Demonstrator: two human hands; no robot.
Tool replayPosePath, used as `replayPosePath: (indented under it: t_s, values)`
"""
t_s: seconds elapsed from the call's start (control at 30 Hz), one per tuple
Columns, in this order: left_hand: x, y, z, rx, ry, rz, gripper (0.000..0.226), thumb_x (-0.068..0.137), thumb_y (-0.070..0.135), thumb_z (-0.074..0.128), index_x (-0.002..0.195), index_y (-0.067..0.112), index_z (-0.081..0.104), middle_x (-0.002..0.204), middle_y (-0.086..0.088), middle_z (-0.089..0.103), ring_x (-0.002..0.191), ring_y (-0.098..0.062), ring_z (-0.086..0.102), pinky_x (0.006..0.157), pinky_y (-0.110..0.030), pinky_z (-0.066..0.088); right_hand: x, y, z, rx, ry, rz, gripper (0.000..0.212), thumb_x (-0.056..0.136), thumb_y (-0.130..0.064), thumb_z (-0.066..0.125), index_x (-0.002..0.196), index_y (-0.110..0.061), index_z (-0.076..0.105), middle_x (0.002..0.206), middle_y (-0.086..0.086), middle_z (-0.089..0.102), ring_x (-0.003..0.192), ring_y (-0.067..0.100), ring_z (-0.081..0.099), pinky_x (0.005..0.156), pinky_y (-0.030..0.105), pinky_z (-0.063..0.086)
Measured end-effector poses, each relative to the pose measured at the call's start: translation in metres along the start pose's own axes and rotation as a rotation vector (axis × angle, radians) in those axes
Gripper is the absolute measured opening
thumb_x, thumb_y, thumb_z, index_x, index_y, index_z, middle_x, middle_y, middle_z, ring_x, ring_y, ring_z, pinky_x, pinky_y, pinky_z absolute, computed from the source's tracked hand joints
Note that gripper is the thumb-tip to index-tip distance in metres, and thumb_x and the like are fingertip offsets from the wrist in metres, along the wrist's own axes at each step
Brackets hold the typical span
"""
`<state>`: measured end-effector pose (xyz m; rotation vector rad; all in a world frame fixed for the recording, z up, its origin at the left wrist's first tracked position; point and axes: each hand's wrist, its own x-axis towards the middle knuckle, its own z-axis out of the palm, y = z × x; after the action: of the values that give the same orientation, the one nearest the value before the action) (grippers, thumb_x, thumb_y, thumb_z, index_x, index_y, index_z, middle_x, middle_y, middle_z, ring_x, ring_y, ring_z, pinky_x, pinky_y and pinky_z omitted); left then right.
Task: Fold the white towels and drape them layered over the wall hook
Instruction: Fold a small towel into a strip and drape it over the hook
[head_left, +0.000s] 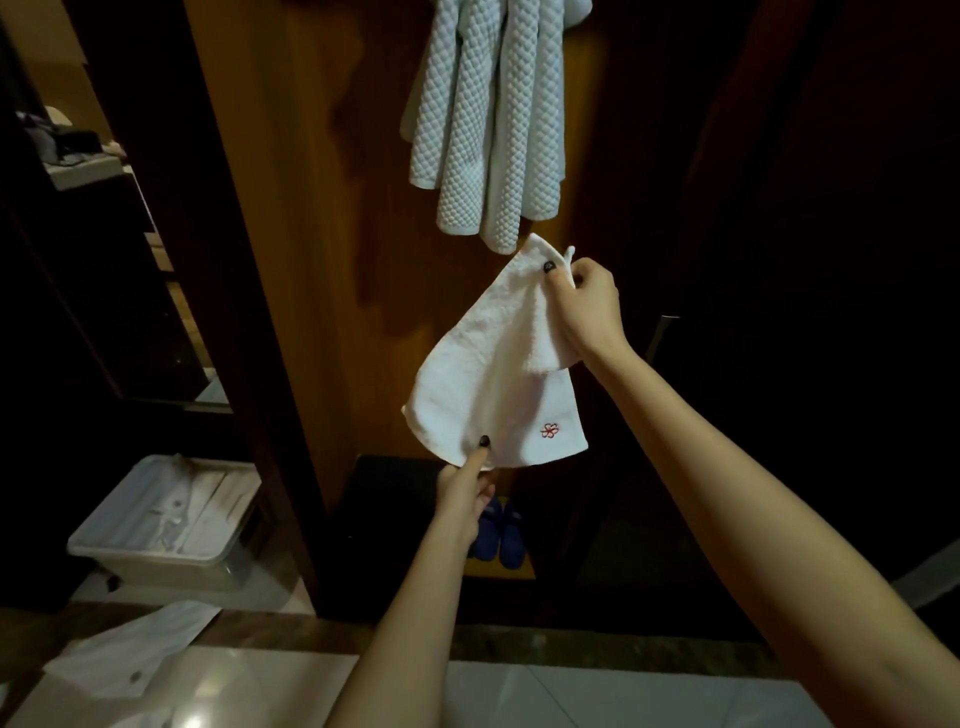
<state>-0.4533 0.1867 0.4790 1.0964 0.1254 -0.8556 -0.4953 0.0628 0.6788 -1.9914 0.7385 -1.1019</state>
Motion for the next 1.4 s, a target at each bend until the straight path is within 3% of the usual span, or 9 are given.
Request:
replayPosePath:
  t_s: [0.13, 0.33, 0.47, 0.73, 0.83, 1.03, 1.2, 1.3, 1.4]
  values:
    - [-0.003, -0.005, 0.0, -0.133, 0.005, -0.075, 0.031, 0.094, 0.011, 0.063, 0.119, -0.004, 0.055, 0.091, -0.013, 0.065, 0.065, -0.017, 0.062, 0.044, -0.017, 0.047, 0.001, 0.011, -0.006, 0.004, 0.026, 0.054, 0.04, 0.097, -0.026, 0.052, 0.061, -0.02, 0.036, 0.058, -0.008, 0.037, 0.043, 0.001, 0.034, 0.038, 0.011, 0.028]
    - [0.0, -0.012, -0.031, -0.396, -0.207, -0.257, 0.058, 0.093, 0.029, 0.061, 0.137, -0.004, 0.044, 0.131, -0.029, 0.054, 0.093, -0.027, 0.072, 0.062, -0.028, 0.059, 0.006, 0.034, -0.019, -0.041, 0.086, 0.122, 0.044, 0.098, -0.025, 0.049, 0.06, -0.019, 0.03, 0.056, -0.006, 0.034, 0.048, 0.007, 0.03, 0.038, 0.015, 0.025]
    - [0.002, -0.011, -0.043, -0.388, -0.202, -0.289, 0.071, 0.093, 0.035, 0.06, 0.151, 0.017, 0.024, 0.154, -0.02, 0.025, 0.094, -0.03, 0.072, 0.072, -0.043, 0.06, 0.009, 0.051, -0.022, -0.095, 0.056, 0.219, 0.04, 0.097, -0.028, 0.049, 0.061, -0.018, 0.035, 0.059, -0.005, 0.042, 0.051, 0.011, 0.04, 0.045, 0.021, 0.03]
    - [0.001, -0.005, -0.046, -0.5, -0.098, -0.246, 0.039, 0.094, 0.017, 0.061, 0.125, -0.005, 0.054, 0.115, -0.02, 0.062, 0.09, -0.021, 0.064, 0.061, -0.023, 0.059, 0.018, 0.059, -0.02, -0.157, 0.038, 0.289, 0.036, 0.095, -0.025, 0.048, 0.062, -0.018, 0.035, 0.061, -0.003, 0.041, 0.052, 0.012, 0.04, 0.047, 0.025, 0.029]
    - [0.005, -0.006, -0.049, -0.462, -0.085, -0.21, 0.029, 0.097, 0.014, 0.056, 0.122, -0.001, 0.058, 0.113, -0.016, 0.066, 0.088, -0.019, 0.066, 0.059, -0.021, 0.058, 0.02, 0.058, -0.017, -0.165, 0.025, 0.265, 0.037, 0.095, -0.023, 0.048, 0.061, -0.018, 0.034, 0.059, -0.004, 0.038, 0.05, 0.01, 0.037, 0.045, 0.024, 0.027]
    - [0.012, 0.002, -0.054, -0.421, -0.07, -0.139, 0.025, 0.1, 0.017, 0.051, 0.122, 0.004, 0.056, 0.122, -0.017, 0.061, 0.099, -0.029, 0.064, 0.083, -0.039, 0.052, 0.021, 0.061, -0.01, -0.173, 0.005, 0.257, 0.036, 0.094, -0.024, 0.049, 0.061, -0.019, 0.037, 0.061, -0.004, 0.042, 0.053, 0.01, 0.04, 0.048, 0.025, 0.029]
    - [0.018, 0.005, -0.056, -0.38, 0.035, -0.166, 0.019, 0.098, 0.014, 0.055, 0.115, 0.005, 0.058, 0.129, -0.015, 0.058, 0.095, -0.022, 0.053, 0.073, -0.028, 0.049, 0.021, 0.062, -0.008, -0.107, -0.054, 0.201, 0.038, 0.094, -0.027, 0.052, 0.06, -0.018, 0.037, 0.057, -0.005, 0.04, 0.049, 0.009, 0.038, 0.047, 0.023, 0.03]
    - [0.018, 0.006, -0.057, -0.166, 0.072, -0.22, 0.021, 0.094, 0.016, 0.061, 0.114, 0.009, 0.061, 0.129, -0.015, 0.057, 0.101, -0.026, 0.055, 0.083, -0.035, 0.049, 0.019, 0.059, -0.006, -0.042, -0.161, 0.152, 0.035, 0.092, -0.028, 0.056, 0.062, -0.013, 0.047, 0.055, -0.002, 0.046, 0.044, 0.005, 0.045, 0.043, 0.019, 0.035]
    - [0.018, 0.01, -0.052, 0.093, 0.083, -0.142, 0.041, 0.095, 0.025, 0.062, 0.134, 0.018, 0.052, 0.144, -0.007, 0.046, 0.128, -0.03, 0.046, 0.101, -0.045, 0.043, 0.017, 0.055, -0.005, -0.035, -0.352, 0.104, 0.033, 0.093, -0.029, 0.06, 0.072, -0.003, 0.06, 0.059, 0.006, 0.052, 0.051, 0.011, 0.049, 0.049, 0.024, 0.038]
